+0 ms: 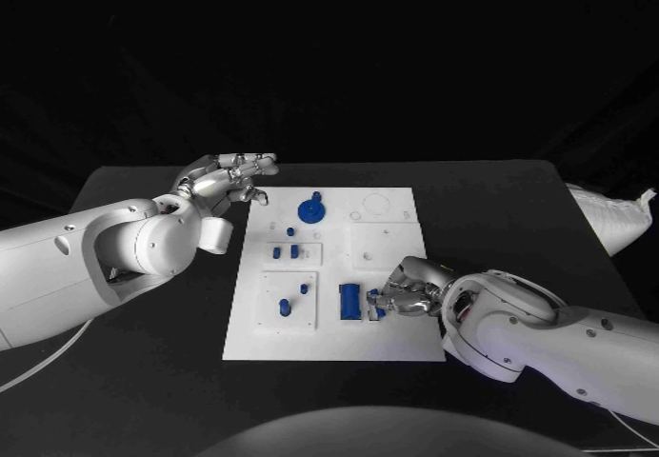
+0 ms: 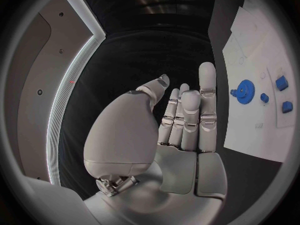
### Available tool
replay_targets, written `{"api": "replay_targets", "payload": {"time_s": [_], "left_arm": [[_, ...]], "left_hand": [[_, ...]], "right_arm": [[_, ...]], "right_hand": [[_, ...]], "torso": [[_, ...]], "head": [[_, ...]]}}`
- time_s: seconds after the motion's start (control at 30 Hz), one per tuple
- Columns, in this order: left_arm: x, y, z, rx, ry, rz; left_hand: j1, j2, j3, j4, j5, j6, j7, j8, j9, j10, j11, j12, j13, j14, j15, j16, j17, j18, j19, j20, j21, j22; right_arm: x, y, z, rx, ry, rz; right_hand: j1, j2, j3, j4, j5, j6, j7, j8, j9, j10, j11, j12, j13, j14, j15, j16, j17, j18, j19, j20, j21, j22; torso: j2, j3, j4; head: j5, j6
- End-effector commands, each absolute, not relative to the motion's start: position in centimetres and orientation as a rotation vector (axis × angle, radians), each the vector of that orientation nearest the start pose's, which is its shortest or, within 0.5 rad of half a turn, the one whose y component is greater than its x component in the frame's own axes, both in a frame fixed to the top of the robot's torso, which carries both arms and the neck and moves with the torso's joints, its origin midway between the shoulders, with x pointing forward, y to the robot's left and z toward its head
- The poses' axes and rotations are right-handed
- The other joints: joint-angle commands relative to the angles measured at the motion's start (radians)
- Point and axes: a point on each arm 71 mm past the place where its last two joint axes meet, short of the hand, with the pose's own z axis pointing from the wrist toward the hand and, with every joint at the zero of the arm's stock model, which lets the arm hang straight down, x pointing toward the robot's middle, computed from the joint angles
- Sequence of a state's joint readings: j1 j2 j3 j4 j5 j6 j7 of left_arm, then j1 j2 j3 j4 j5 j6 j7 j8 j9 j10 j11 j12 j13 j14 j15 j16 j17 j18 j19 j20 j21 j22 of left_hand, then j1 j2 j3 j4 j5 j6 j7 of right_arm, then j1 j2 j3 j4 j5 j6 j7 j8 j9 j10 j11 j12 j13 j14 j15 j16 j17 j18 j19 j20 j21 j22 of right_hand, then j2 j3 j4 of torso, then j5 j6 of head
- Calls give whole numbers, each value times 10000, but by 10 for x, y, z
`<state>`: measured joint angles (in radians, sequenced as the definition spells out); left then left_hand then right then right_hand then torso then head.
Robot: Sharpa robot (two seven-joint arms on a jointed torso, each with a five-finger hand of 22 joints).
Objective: Assemble the parts on the task board
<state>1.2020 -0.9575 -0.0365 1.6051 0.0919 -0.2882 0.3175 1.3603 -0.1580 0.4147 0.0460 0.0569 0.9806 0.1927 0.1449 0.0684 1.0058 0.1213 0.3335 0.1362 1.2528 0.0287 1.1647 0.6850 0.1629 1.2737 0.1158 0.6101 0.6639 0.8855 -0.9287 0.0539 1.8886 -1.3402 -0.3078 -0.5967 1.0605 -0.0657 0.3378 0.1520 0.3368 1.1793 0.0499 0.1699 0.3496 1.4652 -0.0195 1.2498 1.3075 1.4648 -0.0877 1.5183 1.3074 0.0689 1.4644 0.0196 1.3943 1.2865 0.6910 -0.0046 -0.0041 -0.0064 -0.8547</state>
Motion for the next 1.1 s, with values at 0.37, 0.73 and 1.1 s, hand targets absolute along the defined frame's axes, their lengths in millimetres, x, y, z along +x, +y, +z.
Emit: {"api": "replay_targets", "payload": {"time_s": [0.37, 0.73, 1.1], "left_arm": [[473, 240, -176, -12657, 14520, -15458], [474, 240, -176, -12656, 14514, -15455], [474, 240, -176, -12667, 14502, -15423]], "left_hand": [[22, 92, -60, 2, 44, -106, 7, 41, -1, -90, -28, 51, 14, -74, -3, 19, -43, 191, -14, 74, -49, -14], [18, 95, -62, 5, 44, -112, 7, 45, -1, -102, -27, 60, 13, -93, -1, 0, -88, 191, -17, 75, -53, -17], [18, 95, -62, 5, 44, -112, 7, 45, -1, -102, -27, 60, 13, -93, -1, 0, -88, 191, -17, 75, -53, -17]], "right_arm": [[361, -162, -262, 2224, 21067, 5693], [360, -161, -260, 2176, 20963, 5760], [358, -159, -258, 2134, 20912, 5886]], "right_hand": [[-451, 202, -654, 383, 135, 256, -157, 348, 236, 264, -195, 489, 1071, 933, -146, 95, 2024, -116, 209, -161, 79, 136], [-450, 182, -767, 401, 163, 268, -174, 389, 269, 293, -210, 566, 1122, 935, -158, 101, 2032, -119, 216, -173, 89, 154], [-550, 154, -1123, 563, 196, 250, -194, 467, 340, 319, -228, 615, 1168, 940, -175, 116, 2054, -126, 227, -193, 106, 185]], "torso": [[2, 4, 3], [1, 5, -7], [-1, 2, 0]], "head": [[8, -18], [6, -24], [5, -38]]}}
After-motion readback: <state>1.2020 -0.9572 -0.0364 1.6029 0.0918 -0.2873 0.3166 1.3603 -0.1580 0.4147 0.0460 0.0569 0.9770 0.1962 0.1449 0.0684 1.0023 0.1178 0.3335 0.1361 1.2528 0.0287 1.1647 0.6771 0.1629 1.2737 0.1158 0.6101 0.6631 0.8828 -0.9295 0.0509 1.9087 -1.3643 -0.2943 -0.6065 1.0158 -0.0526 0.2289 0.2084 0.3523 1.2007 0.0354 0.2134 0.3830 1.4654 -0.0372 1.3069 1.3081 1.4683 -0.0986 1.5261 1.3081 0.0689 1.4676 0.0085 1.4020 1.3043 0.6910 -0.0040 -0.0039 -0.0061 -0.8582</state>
